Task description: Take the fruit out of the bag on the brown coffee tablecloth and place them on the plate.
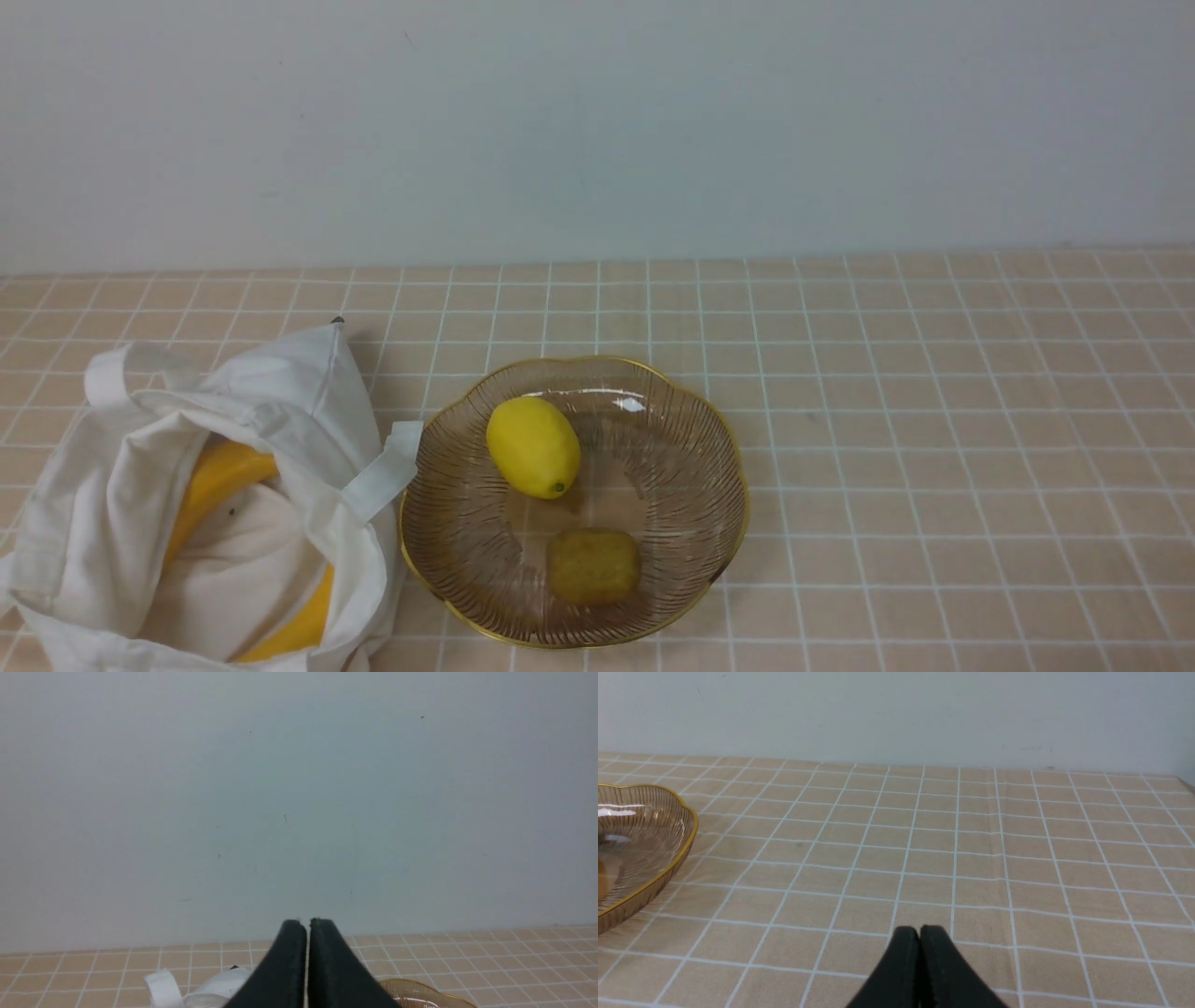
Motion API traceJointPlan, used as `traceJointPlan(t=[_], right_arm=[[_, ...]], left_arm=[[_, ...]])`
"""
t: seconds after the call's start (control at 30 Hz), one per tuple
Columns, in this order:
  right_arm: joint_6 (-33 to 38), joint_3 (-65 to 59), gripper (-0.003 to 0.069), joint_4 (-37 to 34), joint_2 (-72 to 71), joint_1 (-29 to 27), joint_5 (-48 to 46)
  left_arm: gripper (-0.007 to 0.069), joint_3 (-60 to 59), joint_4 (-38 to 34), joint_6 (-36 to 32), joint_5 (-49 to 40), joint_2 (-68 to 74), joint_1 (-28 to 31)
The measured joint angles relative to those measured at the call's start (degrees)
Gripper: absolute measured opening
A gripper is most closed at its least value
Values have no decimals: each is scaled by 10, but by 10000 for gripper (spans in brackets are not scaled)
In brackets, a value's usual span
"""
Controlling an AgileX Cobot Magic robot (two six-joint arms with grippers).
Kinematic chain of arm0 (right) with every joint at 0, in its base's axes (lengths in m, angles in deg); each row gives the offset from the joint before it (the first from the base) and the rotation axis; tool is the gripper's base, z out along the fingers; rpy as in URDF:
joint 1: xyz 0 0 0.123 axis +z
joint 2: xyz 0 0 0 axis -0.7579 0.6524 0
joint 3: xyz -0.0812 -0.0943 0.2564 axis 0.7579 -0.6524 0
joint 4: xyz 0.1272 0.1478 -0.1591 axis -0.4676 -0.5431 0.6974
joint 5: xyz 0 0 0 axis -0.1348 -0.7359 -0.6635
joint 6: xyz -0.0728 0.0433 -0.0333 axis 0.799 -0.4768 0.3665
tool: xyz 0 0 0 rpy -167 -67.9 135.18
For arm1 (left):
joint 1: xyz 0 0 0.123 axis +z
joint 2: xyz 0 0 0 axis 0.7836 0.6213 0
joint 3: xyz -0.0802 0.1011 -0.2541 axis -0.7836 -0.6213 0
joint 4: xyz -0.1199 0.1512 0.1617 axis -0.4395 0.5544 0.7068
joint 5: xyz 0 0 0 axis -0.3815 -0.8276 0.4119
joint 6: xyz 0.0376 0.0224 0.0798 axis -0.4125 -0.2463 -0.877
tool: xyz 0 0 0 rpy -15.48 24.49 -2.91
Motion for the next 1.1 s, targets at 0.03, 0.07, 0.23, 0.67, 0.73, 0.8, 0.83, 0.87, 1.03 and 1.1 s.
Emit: traceJointPlan(t=[0.03, 0.07, 0.23, 0.67, 0.73, 0.8, 0.83, 0.87, 1.03, 1.1], right_arm=[[0, 0, -15, 0, 0, 0, 0], [0, 0, -15, 0, 0, 0, 0], [0, 0, -15, 0, 0, 0, 0], [0, 0, -15, 0, 0, 0, 0], [0, 0, -15, 0, 0, 0, 0], [0, 0, -15, 0, 0, 0, 0], [0, 0, -15, 0, 0, 0, 0], [0, 0, -15, 0, 0, 0, 0], [0, 0, -15, 0, 0, 0, 0], [0, 0, -15, 0, 0, 0, 0]], left_arm=[[-8, -1, 0, 0, 0, 0, 0], [-8, -3, 0, 0, 1, 0, 0], [-8, -48, -5, -15, 26, 0, 19], [-8, -286, -127, -225, 102, -11, 192], [-8, -310, -125, -226, 95, -11, 192], [-8, -324, -123, -227, 95, -11, 191], [-8, -334, -120, -227, 96, -11, 188], [-8, -344, -118, -228, 97, -11, 187], [-8, -376, -116, -229, 140, -11, 180], [-8, -379, -116, -229, 159, -11, 178]])
